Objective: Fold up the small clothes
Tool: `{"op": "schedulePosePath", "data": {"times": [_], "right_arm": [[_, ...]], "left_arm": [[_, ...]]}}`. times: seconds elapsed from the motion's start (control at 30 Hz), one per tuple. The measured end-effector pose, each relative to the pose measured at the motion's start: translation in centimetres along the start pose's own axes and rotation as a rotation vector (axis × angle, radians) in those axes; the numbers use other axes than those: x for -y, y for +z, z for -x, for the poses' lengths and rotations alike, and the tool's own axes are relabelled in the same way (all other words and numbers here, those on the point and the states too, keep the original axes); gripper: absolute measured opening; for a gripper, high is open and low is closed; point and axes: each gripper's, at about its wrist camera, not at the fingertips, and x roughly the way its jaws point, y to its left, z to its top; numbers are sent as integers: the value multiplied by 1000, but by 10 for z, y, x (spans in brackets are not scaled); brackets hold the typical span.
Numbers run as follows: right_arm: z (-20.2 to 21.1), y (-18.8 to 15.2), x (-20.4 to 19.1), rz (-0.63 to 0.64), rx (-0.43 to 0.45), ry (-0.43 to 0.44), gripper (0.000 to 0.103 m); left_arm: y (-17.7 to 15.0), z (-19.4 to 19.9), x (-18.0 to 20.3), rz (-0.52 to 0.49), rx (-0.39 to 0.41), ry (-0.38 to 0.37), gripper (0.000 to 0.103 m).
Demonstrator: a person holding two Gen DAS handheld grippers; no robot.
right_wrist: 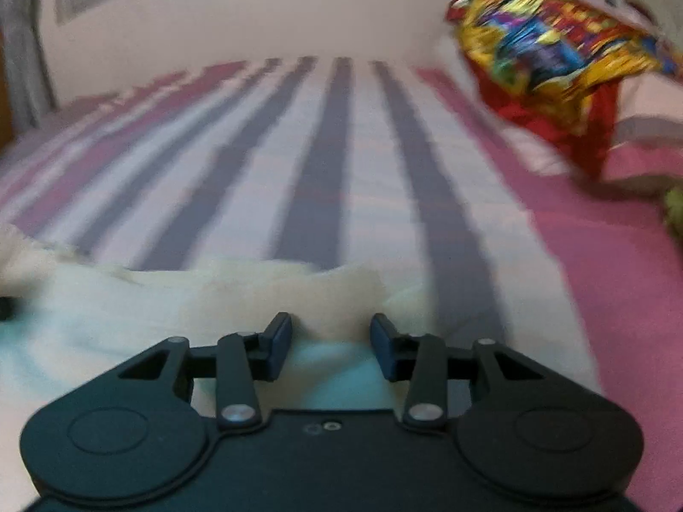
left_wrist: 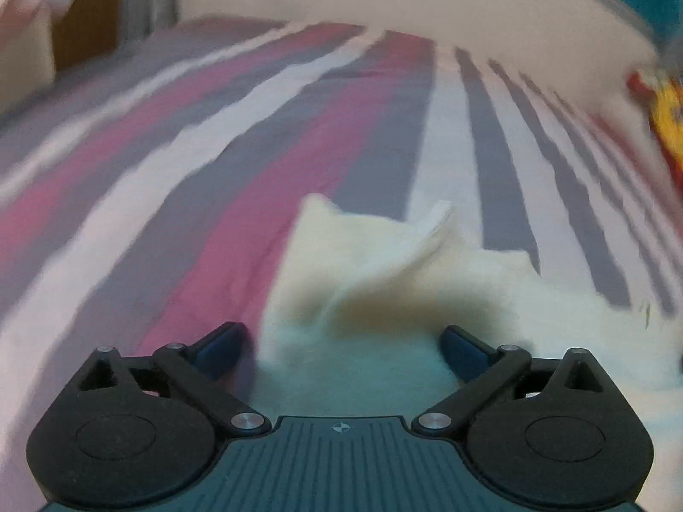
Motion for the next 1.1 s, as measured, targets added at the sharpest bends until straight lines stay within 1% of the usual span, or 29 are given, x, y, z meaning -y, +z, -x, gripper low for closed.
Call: {"op": "schedulePosePath", "data": {"times": [0.03, 0.07, 0.1, 0.13, 0.17, 0.2, 0.23, 0.27, 0.3, 0.33, 0.4, 0.47, 0.5, 0.53, 0.6, 0.63, 0.7, 0.77, 0.8, 0.87, 0.93, 0.97, 1.0, 1.1], "right_arm": [[-5, -1, 4, 10, -2, -38, 41], [-11, 0, 7, -1, -11, -39, 41], [-12, 1, 7, -6, -14, -48, 41], [-12, 1, 4, 2, -15, -62, 41], [-8, 3, 1, 5, -14, -77, 39], [0, 2, 0, -12, -2, -71, 37], [9, 2, 0, -30, 13, -39, 38], [24, -1, -2, -32, 29, 21, 37], [33, -5, -6, -20, 42, 49, 36], [44, -9, -12, -5, 56, 71, 36], [63, -20, -21, 8, 65, 123, 36], [72, -33, -30, 47, 60, 127, 40], [68, -38, -34, 77, 27, 110, 40], [58, -46, -36, 108, -34, 86, 40], [62, -54, -32, 128, -24, 83, 40], [64, -53, -32, 132, -29, 77, 40], [76, -51, -28, 98, -35, 78, 40], [93, -55, -26, 59, -19, 124, 40], [100, -61, -27, 66, -13, 135, 40], [110, -77, -36, 126, -17, 150, 42], [108, -98, -45, 188, -70, 134, 42], [110, -107, -47, 210, -57, 122, 42], [114, -110, -46, 208, -56, 118, 42], [123, -110, -41, 183, -87, 129, 42]], "left_arm": [[-2, 2, 3, -35, -1, 10, 100], [-2, 5, 7, -63, -1, 20, 100], [-2, 8, 8, -65, -6, 24, 100], [-1, 13, 7, -40, -13, 19, 100], [-2, 21, 5, -16, -11, 5, 100], [-6, 30, 7, -26, -2, -18, 100], [-9, 37, 10, -61, 11, -38, 100], [-15, 44, 18, -105, 28, -51, 100], [-21, 52, 26, -160, 47, -65, 100], [-28, 57, 32, -200, 52, -77, 100], [-37, 60, 37, -238, 40, -71, 100], [-48, 59, 35, -258, 8, -43, 100], [-52, 59, 31, -266, 5, -31, 100], [-58, 65, 27, -263, 9, -25, 100], [-64, 71, 17, -254, -8, -21, 100], [-66, 72, 9, -231, -30, -26, 100], [-68, 76, -2, -188, -33, -32, 100], [-73, 86, -4, -211, -21, -28, 100], [-78, 90, -3, -225, -20, -38, 100], [-90, 92, -2, -247, -42, -40, 100], [-99, 94, -4, -255, -36, -35, 100], [-103, 98, -7, -249, -38, -34, 100], [-105, 102, -9, -244, -42, -36, 100], [-111, 111, -13, -259, -50, -41, 100]]}}
